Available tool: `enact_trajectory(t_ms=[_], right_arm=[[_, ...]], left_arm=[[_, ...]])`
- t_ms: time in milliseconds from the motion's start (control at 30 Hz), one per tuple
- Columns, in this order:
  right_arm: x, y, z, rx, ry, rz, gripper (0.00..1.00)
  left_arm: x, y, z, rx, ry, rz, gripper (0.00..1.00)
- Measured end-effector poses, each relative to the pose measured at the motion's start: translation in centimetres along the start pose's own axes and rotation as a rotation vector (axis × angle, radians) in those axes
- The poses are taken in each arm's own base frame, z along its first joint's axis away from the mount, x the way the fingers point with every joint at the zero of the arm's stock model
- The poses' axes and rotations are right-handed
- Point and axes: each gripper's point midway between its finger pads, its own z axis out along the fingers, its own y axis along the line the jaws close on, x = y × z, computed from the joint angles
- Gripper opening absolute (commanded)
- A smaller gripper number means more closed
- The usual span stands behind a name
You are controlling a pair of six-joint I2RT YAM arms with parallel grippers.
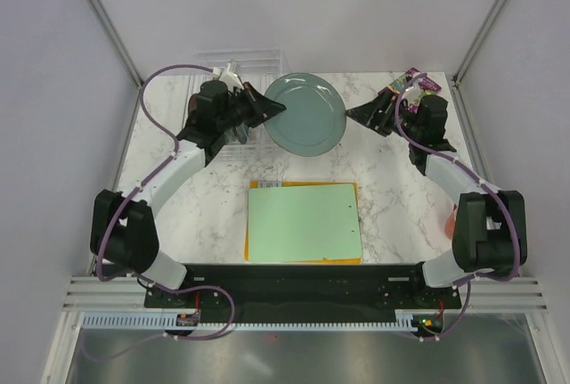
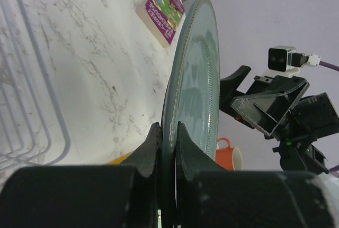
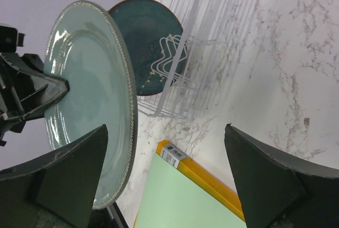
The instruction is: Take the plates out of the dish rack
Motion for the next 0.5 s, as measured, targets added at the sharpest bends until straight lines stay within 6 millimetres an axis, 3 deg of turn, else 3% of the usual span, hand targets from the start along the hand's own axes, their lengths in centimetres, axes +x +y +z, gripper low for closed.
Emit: enact_trajectory(t_ms=[233, 267, 333, 367, 433, 467, 500], right_arm=[[0.5, 1.0, 0.7, -0.091, 0.031, 0.03, 0.98], [0.8, 1.0, 0.9, -0.1, 0.04, 0.039, 0.93], [1.2, 1.1, 1.2, -0.112, 0.054, 0.051, 0.78], [1.4, 1.2, 1.4, -0.119, 0.059, 0.052, 0.62], [1.7, 1.6, 1.5, -0.139, 0.074, 0.056, 0.5], [1.9, 1.8, 1.6, -0.149, 0.082, 0.054, 0.24], [2.1, 2.0, 1.6, -0.158, 0.09, 0.052, 0.07]], left_arm=[[1.3, -1.4, 1.3, 0.098, 0.044, -0.051, 0.02], [1.3, -1.5, 1.4, 0.108, 0.045, -0.057, 0.02], [1.4, -1.9, 1.6, 0.125, 0.045, -0.059, 0.02], [1.5, -1.8, 1.8, 0.125, 0.047, -0.059, 0.02], [1.9, -1.5, 2.2, 0.12, 0.056, -0.065, 0.02], [2.1, -1.1, 2.4, 0.113, 0.062, -0.07, 0.02], [2.5, -0.9, 2.7, 0.111, 0.071, -0.075, 0.02]])
